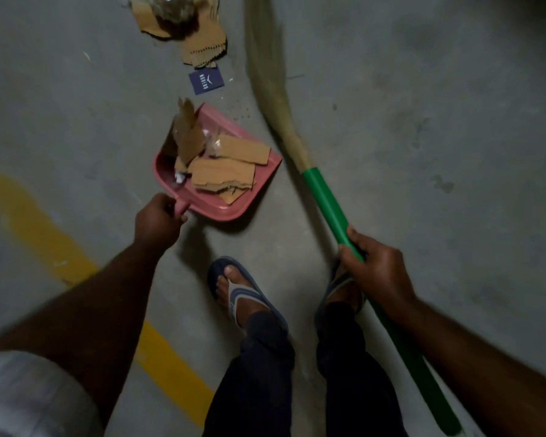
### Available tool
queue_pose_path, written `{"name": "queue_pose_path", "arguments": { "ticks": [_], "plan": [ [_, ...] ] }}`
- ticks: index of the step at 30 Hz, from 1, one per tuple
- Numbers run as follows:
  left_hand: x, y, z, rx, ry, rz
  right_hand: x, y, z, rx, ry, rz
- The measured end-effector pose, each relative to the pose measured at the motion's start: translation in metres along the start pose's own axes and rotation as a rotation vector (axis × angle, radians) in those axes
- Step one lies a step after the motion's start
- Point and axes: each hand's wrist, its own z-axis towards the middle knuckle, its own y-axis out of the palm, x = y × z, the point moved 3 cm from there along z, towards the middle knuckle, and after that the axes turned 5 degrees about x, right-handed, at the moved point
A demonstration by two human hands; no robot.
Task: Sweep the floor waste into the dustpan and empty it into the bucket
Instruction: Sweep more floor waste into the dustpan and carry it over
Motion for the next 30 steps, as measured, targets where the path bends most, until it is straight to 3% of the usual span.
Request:
{"name": "queue_pose_path", "arguments": {
  "ticks": [5, 12, 17, 21, 25, 30],
  "plan": [
    [0.040, -0.003, 0.024, 0.016, 0.062, -0.016, 0.015, -0.001, -0.060, -0.076, -0.172, -0.157],
    [0.009, -0.007, 0.002, 0.052, 0.049, -0.124, 0.021, -0.044, -0.106, 0.170, -0.169, 0.071],
    [-0.021, -0.007, -0.037, 0.072, -0.005, -0.208, 0.012, -0.064, -0.076, 0.291, -0.293, 0.026],
    [-0.059, 0.003, -0.072, 0.085, -0.094, -0.247, -0.023, -0.072, -0.032, 0.296, -0.562, -0.131],
    [-0.084, 0.014, -0.100, 0.072, -0.206, -0.302, -0.074, -0.069, 0.028, 0.187, -0.816, -0.353],
    [-0.103, 0.027, -0.122, 0.055, -0.273, -0.309, -0.163, -0.054, 0.121, 0.050, -0.873, -0.701]
  ]
}}
